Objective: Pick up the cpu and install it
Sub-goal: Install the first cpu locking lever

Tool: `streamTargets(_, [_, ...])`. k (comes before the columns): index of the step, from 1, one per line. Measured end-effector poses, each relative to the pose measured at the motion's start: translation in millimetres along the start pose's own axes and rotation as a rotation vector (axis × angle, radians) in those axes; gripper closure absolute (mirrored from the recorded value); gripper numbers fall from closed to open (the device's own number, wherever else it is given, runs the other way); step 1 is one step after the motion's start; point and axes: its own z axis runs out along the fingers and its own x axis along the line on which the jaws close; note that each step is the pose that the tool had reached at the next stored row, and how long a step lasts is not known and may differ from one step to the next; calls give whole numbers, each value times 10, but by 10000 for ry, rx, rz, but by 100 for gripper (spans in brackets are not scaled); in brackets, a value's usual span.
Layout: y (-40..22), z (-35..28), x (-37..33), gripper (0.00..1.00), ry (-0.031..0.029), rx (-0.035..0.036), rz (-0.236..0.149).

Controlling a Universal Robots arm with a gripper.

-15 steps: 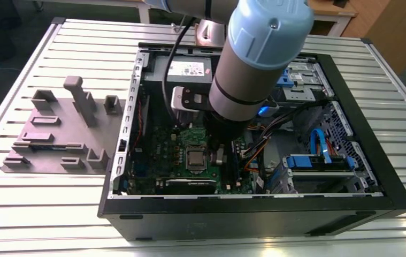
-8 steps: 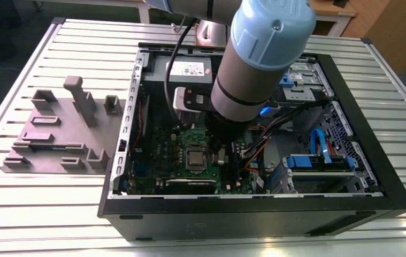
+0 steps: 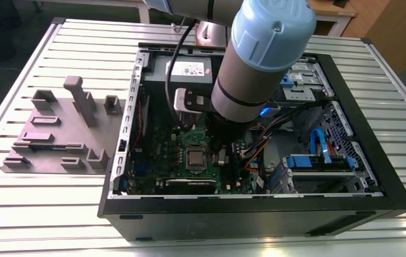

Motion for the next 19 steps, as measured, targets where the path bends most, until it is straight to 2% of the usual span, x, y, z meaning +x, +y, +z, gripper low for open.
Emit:
streamTargets(11, [-8, 46, 28, 89, 41, -36, -462])
streamTargets(19, [-16, 52, 38, 89, 49, -41, -514])
